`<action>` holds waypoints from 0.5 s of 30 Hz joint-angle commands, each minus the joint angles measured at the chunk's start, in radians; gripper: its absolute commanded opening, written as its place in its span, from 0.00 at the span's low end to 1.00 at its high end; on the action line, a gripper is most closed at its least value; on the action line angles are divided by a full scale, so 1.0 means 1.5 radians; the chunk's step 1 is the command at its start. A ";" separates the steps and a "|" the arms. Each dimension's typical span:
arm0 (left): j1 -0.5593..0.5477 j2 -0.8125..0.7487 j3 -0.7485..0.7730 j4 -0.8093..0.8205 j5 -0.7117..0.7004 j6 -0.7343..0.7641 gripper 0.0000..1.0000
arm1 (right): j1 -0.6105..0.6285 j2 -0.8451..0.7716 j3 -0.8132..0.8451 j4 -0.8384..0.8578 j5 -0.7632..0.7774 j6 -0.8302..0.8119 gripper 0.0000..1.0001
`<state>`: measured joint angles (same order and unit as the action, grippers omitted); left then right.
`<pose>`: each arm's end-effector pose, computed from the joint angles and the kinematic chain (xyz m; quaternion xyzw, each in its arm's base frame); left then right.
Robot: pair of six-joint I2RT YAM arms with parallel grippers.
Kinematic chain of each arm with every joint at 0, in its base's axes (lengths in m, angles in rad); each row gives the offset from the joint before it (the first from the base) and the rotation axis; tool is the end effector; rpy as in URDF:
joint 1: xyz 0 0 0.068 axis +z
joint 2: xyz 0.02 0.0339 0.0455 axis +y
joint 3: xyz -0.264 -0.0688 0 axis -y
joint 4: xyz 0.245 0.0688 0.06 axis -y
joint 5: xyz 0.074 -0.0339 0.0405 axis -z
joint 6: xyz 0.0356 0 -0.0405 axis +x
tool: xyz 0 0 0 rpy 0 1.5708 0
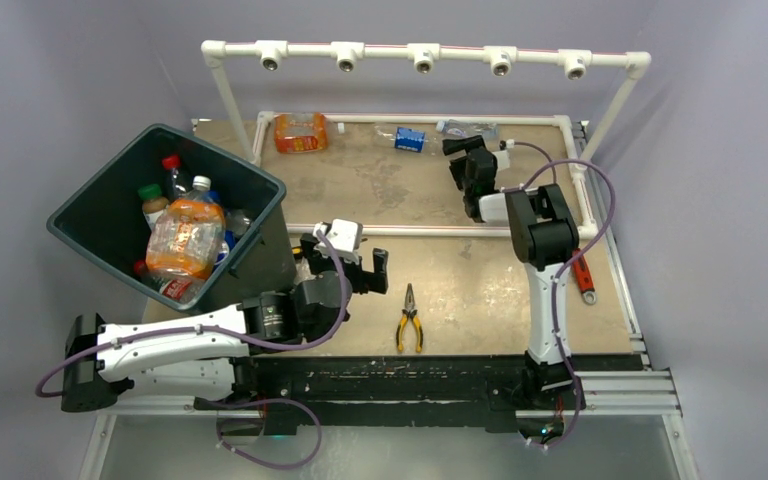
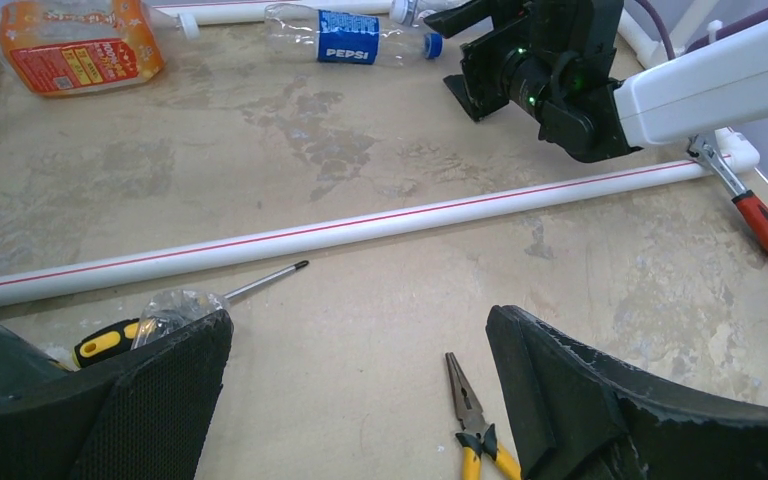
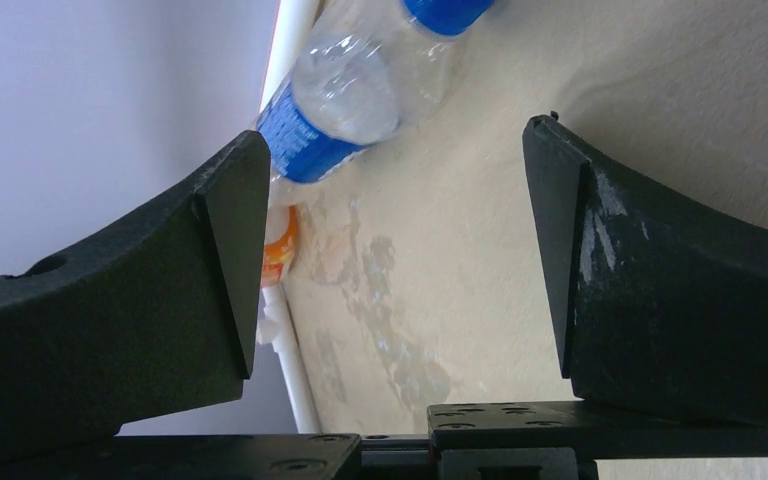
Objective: Put the plastic bottles in the bin
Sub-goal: Pick up the plastic bottle from the corner of the board.
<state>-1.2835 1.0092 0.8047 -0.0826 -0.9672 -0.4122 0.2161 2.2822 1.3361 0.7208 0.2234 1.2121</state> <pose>0.0910 -0.2044 0.3193 0.0469 0.7604 -0.1510 0.6299 0.4806 0.0974 0.1255 0.4323 0.6497 0.3397 0.5251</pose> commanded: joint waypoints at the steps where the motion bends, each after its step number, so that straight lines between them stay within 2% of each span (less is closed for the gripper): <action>1: 0.000 0.015 -0.012 0.056 -0.023 -0.012 0.99 | -0.016 0.034 0.063 -0.003 0.041 0.045 0.88; 9: 0.000 0.063 -0.031 0.125 -0.038 0.008 0.99 | -0.060 0.105 0.148 -0.053 0.038 0.097 0.86; 15: 0.001 0.089 -0.029 0.146 -0.053 0.015 0.99 | -0.081 0.184 0.259 -0.110 0.017 0.117 0.80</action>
<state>-1.2835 1.1313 0.7589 0.0593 -1.0107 -0.4007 0.1081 2.4870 1.6314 0.6697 0.2455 1.3567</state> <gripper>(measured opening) 0.993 0.814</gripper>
